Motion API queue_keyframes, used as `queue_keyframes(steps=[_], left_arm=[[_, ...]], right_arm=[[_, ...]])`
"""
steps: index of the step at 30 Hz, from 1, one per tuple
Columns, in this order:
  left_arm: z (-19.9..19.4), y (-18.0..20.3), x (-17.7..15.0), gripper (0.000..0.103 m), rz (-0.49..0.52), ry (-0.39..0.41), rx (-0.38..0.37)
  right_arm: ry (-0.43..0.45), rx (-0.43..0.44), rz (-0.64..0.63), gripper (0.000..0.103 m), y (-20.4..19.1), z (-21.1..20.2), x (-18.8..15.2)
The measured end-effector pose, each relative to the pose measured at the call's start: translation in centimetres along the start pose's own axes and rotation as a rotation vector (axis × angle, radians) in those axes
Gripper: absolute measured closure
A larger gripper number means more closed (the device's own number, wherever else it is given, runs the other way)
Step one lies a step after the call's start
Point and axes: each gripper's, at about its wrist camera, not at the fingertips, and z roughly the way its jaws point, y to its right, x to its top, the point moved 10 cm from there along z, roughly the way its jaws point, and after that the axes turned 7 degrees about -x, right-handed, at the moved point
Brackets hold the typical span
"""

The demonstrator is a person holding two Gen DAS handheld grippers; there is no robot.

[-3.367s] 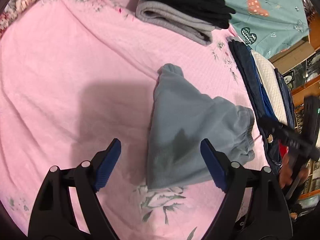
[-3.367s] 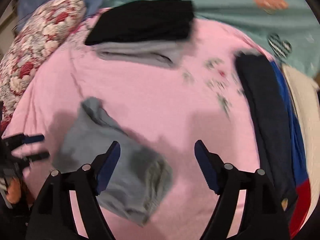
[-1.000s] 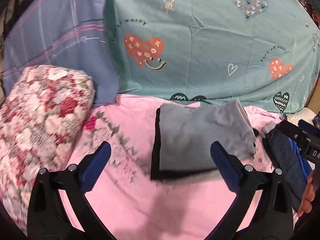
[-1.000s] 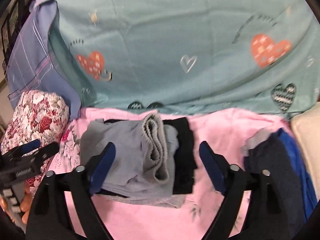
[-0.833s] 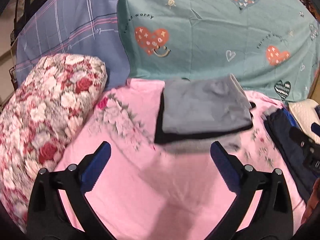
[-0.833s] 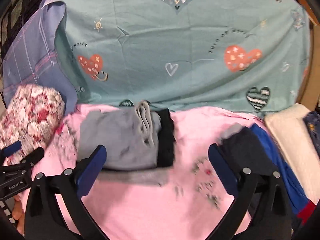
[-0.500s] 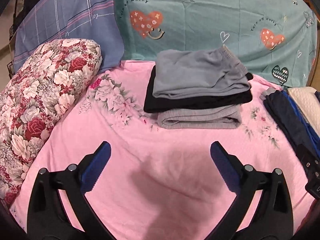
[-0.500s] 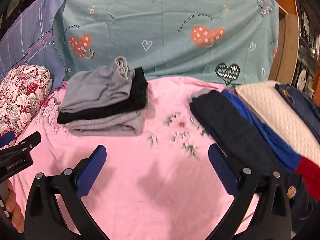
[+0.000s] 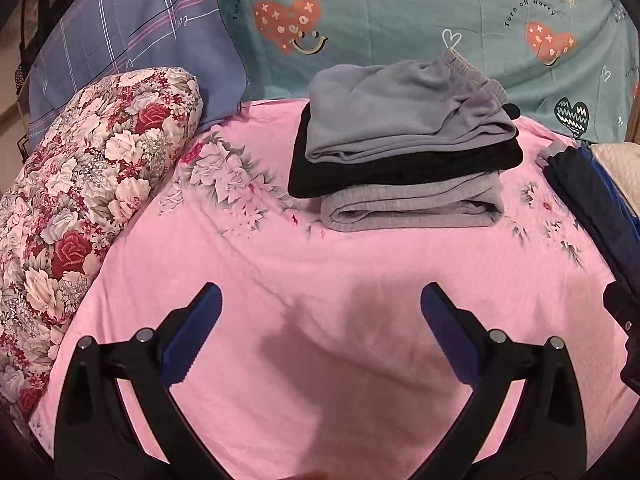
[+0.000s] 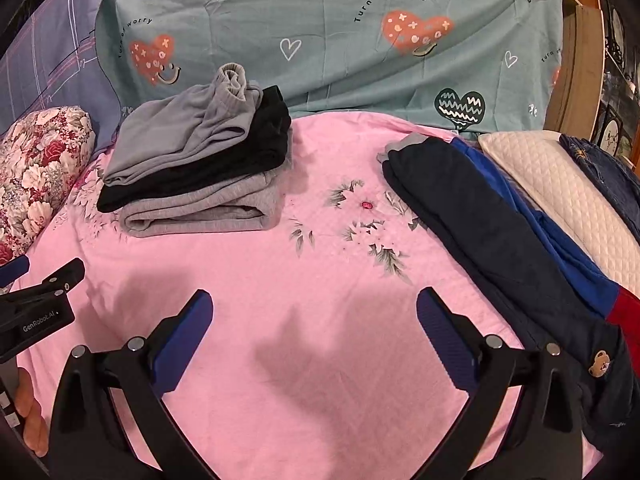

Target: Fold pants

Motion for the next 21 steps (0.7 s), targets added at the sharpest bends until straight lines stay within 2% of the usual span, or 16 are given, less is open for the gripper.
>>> queue_keyframes(steps=[21], left_arm=[[-0.1, -0.45, -0.04, 0.002, -0.034, 0.002, -0.003]], right_arm=[[-0.006, 0.015, 0.007, 0.001, -0.18, -0.15, 0.0]])
